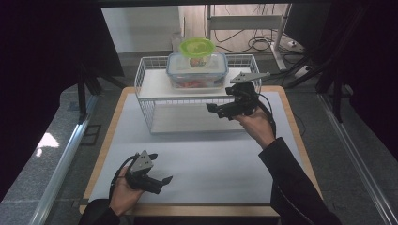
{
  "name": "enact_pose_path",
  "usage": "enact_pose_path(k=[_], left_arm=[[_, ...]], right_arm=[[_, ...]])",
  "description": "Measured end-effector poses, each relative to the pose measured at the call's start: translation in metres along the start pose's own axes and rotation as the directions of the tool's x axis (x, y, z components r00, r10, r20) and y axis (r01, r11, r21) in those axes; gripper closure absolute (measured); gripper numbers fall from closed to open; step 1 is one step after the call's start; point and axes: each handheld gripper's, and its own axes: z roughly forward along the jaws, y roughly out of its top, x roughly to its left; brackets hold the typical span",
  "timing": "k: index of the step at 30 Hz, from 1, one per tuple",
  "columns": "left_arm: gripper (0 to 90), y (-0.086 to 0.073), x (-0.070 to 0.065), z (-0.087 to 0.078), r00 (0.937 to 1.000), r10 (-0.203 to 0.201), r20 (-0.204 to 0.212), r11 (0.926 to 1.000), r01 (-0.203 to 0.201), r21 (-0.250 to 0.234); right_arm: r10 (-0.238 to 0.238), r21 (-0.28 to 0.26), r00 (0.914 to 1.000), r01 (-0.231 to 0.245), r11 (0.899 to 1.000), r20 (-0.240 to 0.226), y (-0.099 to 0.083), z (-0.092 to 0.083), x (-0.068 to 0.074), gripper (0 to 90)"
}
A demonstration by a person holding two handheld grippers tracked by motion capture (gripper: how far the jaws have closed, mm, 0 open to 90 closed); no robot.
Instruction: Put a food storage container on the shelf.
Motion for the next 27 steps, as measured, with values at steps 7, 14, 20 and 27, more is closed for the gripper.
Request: enact_pose_path(k=[7,14,20,27], left_arm=[[2.1,0.000,0.000,0.000,1.0000,0.007,0.002,0.9999,-0.007,0.008],[2.1,0.000,-0.001,0.001,1.0000,0.005,0.004,0.9999,-0.005,0.009],[2.1,0.000,-0.001,0.001,1.0000,0.004,0.008,0.9999,-0.004,0.010],[2.1,-0.001,-0.001,0.004,0.9996,-0.004,0.026,0.9996,0.003,0.027]], right_arm=[[-0.030,0.006,0.9995,0.030,1.000,-0.004,-0.019,0.004,0.009,1.5],[-0.011,0.005,0.9997,0.012,1.000,-0.022,-0.041,0.007,0.013,1.1],[-0.012,0.027,0.9997,0.012,1.000,-0.019,-0.064,0.011,0.013,1.0],[-0.014,0.078,0.9998,0.015,0.997,-0.015,-0.088,0.019,0.014,0.0]])
